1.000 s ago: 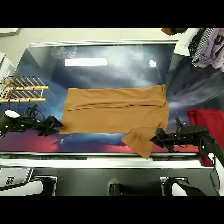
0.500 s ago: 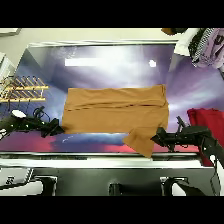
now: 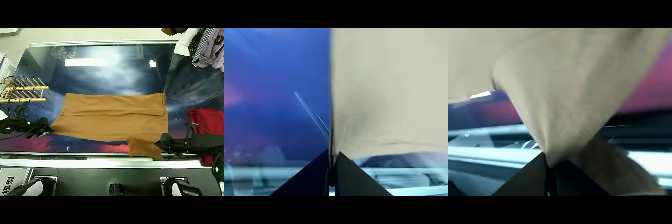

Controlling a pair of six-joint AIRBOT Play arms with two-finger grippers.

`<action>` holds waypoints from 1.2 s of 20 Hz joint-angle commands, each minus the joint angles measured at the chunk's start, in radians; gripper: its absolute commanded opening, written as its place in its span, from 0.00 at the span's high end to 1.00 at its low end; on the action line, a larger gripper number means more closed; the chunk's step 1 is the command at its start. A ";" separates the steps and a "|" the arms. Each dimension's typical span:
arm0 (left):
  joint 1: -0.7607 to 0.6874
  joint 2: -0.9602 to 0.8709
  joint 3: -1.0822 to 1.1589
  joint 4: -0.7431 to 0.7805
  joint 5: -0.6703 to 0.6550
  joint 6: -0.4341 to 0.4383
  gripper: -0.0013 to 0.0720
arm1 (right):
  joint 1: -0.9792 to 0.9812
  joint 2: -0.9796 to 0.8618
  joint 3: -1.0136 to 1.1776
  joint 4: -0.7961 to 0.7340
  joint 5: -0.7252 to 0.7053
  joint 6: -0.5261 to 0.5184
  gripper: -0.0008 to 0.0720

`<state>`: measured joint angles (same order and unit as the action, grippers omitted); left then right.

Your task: Fold the clothes and pants, and hang the long-sleeved shirts on hangers.

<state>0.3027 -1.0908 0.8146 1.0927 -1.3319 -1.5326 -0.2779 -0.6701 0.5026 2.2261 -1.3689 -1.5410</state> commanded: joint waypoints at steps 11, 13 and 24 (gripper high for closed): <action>-0.133 -0.348 0.373 0.034 0.286 -0.008 0.97 | 0.001 -0.634 0.494 0.078 0.303 -0.188 0.96; -0.159 -0.467 0.475 0.034 0.286 0.013 0.97 | 0.003 -0.768 0.606 0.079 0.293 -0.188 0.96; -0.225 -0.798 0.804 0.034 0.279 0.026 0.87 | 0.003 -1.056 0.844 0.077 0.274 -0.168 0.70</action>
<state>0.0891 -1.8420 1.5799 1.1294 -1.0550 -1.5070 -0.2756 -1.6829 1.3262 2.3009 -1.0874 -1.7119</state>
